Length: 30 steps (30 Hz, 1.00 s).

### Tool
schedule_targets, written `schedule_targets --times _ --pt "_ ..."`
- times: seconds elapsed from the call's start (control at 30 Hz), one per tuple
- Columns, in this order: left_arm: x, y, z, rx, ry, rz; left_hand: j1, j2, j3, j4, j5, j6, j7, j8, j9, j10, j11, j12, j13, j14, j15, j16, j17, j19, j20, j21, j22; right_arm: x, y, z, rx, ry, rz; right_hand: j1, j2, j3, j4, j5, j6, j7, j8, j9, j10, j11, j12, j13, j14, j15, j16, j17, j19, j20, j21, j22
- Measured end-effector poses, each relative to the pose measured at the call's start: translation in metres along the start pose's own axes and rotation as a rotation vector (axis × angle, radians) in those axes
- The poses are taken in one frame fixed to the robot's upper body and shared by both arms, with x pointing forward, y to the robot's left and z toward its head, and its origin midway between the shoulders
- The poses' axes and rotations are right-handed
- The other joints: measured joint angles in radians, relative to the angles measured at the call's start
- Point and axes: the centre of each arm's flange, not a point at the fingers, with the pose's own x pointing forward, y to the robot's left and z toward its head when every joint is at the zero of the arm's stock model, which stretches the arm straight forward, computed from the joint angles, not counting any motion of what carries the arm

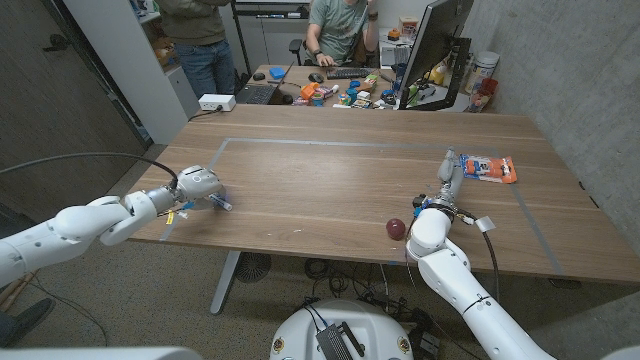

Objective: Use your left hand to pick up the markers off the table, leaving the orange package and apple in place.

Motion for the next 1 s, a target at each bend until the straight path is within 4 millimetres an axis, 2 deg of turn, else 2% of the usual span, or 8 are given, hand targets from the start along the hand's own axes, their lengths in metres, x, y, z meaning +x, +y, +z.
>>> schedule_targets --times 0.1,0.17,0.3,0.57,0.6,1.0 --pt "0.0 -0.004 0.004 -0.017 0.006 0.013 0.013 0.005 0.004 0.004 0.0 0.002 0.002 0.0 -0.002 0.023 0.023 -0.009 0.0 0.053 -0.012 0.0 0.0 0.023 0.0 0.0 0.0 0.0 -0.002 0.0 -0.006 0.003 0.0 0.0 0.0 -0.008 0.0 0.0 0.0 0.0 0.0 0.0 0.0 0.0 0.0 0.0 0.0 0.0 0.0 0.0 0.0 0.0 0.0 0.0" --pt "0.0 -0.005 0.006 -0.027 0.009 0.022 0.023 0.005 0.013 0.001 0.0 0.012 0.012 -0.001 -0.005 0.042 0.043 -0.023 -0.002 0.107 -0.029 -0.003 0.0 0.05 -0.002 0.007 -0.002 0.0 -0.003 -0.001 -0.009 0.004 -0.001 0.0 0.0 -0.008 0.0 0.0 0.0 0.0 0.0 0.0 0.0 0.0 0.0 0.0 0.0 0.0 0.0 0.0 0.0 0.0 0.0 0.0" --pt "0.0 -0.009 0.013 -0.06 0.019 0.043 0.035 0.009 0.021 0.001 0.0 0.022 0.023 -0.02 -0.005 0.06 0.061 -0.036 -0.004 0.16 -0.052 -0.01 -0.008 0.081 -0.009 0.011 -0.003 -0.001 -0.006 -0.001 -0.017 0.007 0.0 0.0 0.0 -0.008 0.0 0.0 0.0 0.0 0.0 0.0 0.0 0.0 0.0 0.0 0.0 0.0 0.0 0.0 0.0 0.0 0.0 0.0" --pt "-0.001 -0.013 0.02 -0.108 0.044 0.057 0.059 0.025 0.051 0.001 0.0 0.028 0.029 -0.046 -0.005 0.065 0.066 -0.054 -0.004 0.199 -0.016 -0.02 -0.008 0.106 -0.009 0.011 -0.003 -0.003 -0.01 -0.003 -0.028 0.012 0.005 0.0 0.0 -0.008 0.0 0.0 0.0 0.0 0.0 0.0 0.0 0.0 0.0 0.0 0.0 0.0 0.0 0.0 0.0 0.0 0.0 0.0" --pt "-0.001 -0.013 0.019 -0.111 0.049 0.058 0.065 0.022 0.051 0.001 0.0 0.037 0.038 -0.051 -0.005 0.072 0.073 -0.056 -0.004 0.202 -0.014 -0.022 -0.008 0.107 -0.011 0.011 -0.003 -0.003 -0.01 -0.003 -0.029 0.012 0.006 0.0 0.0 -0.008 0.0 0.0 0.0 0.0 0.0 0.0 0.0 0.0 0.0 0.0 0.0 0.0 0.0 0.0 0.0 0.0 0.0 0.0" --pt "-0.004 -0.014 0.035 -0.167 0.066 0.062 0.066 0.026 0.071 0.004 0.0 0.04 0.042 -0.077 -0.005 0.077 0.078 -0.068 -0.004 0.216 0.001 -0.033 -0.008 0.109 -0.009 0.006 -0.003 -0.006 -0.01 -0.004 -0.036 0.018 0.02 0.0 0.0 -0.008 0.0 0.0 0.0 0.0 0.0 0.0 0.0 0.0 0.0 0.0 0.005 -0.005 0.0 0.0 0.0 0.0 0.0 0.0"
